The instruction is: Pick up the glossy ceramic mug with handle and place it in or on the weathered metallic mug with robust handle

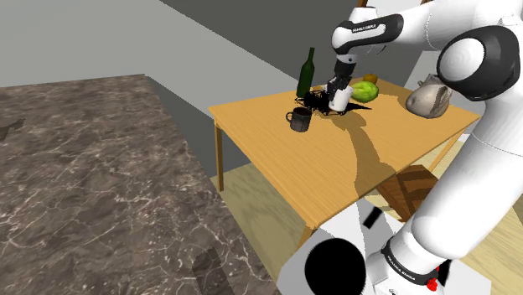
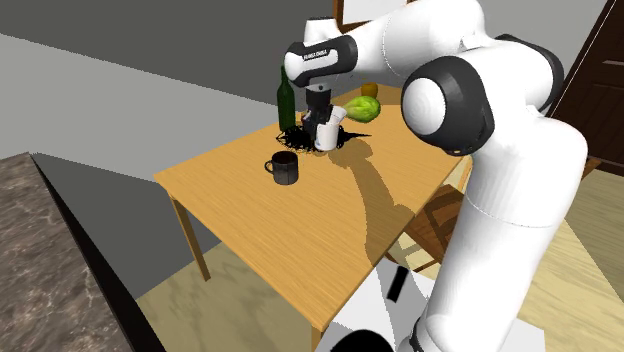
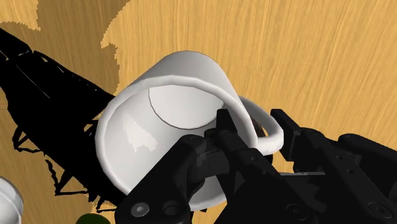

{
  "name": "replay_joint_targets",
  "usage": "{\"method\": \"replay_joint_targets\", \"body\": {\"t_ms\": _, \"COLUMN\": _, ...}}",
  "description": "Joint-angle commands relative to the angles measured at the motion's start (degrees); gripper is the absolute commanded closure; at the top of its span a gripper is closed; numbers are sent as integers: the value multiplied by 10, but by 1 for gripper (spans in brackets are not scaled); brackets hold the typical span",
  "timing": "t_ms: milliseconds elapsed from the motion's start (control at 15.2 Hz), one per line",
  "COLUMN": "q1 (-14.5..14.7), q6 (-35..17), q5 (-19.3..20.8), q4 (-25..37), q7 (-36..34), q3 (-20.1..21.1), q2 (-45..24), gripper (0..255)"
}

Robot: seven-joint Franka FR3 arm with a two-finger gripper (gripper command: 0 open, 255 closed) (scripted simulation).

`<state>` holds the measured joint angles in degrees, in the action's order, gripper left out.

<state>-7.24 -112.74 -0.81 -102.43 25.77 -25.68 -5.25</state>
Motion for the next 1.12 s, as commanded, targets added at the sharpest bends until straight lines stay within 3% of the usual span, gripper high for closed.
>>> {"method": "replay_joint_targets", "body": {"t_ms": 0, "q1": 4, "q6": 11, "q5": -3, "q4": 22, "q7": -7, "q3": 4, "q2": -11, "gripper": 255}}
{"method": "replay_joint_targets", "body": {"t_ms": 462, "q1": 25, "q6": 62, "q5": -35, "q4": 167, "q7": -58, "q3": 31, "q2": -113, "gripper": 255}}
{"method": "replay_joint_targets", "body": {"t_ms": 924, "q1": 27, "q6": 144, "q5": -66, "q4": 376, "q7": -104, "q3": 54, "q2": -245, "gripper": 255}}
{"method": "replay_joint_targets", "body": {"t_ms": 1056, "q1": 30, "q6": 126, "q5": -65, "q4": 354, "q7": -104, "q3": 55, "q2": -241, "gripper": 255}}
